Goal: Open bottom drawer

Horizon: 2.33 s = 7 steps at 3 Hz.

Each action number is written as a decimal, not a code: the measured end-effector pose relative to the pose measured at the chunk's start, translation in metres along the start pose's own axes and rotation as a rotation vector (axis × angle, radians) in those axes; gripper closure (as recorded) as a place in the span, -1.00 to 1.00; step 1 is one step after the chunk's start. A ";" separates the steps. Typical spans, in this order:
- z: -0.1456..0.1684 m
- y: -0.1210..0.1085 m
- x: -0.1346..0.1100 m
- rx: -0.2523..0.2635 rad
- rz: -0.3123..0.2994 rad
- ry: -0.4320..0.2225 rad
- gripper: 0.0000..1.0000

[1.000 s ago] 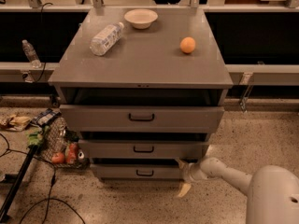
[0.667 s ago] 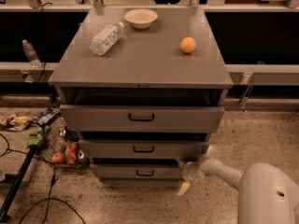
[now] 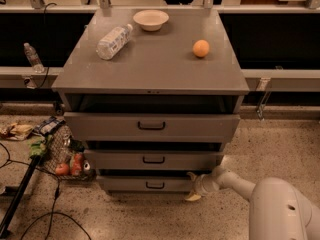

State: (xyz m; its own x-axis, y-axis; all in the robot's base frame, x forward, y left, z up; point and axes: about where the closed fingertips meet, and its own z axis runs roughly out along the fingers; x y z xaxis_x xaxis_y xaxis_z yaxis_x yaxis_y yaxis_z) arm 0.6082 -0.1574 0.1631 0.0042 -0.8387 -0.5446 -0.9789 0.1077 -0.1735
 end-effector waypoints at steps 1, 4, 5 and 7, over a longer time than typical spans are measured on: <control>-0.004 0.000 -0.001 -0.002 0.004 0.001 0.51; -0.010 -0.001 -0.005 -0.002 0.004 0.001 0.67; -0.028 0.010 -0.016 -0.077 0.043 0.046 0.05; -0.037 0.021 -0.027 -0.179 0.086 0.082 -0.88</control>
Offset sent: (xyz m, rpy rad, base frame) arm -0.1495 -0.0699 0.0601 -0.1549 0.4486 -0.1526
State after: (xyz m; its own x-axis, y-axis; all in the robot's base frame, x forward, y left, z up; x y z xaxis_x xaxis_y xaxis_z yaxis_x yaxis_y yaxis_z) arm 0.5800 -0.1524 0.2045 -0.0904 -0.8722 -0.4808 -0.9956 0.0902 0.0236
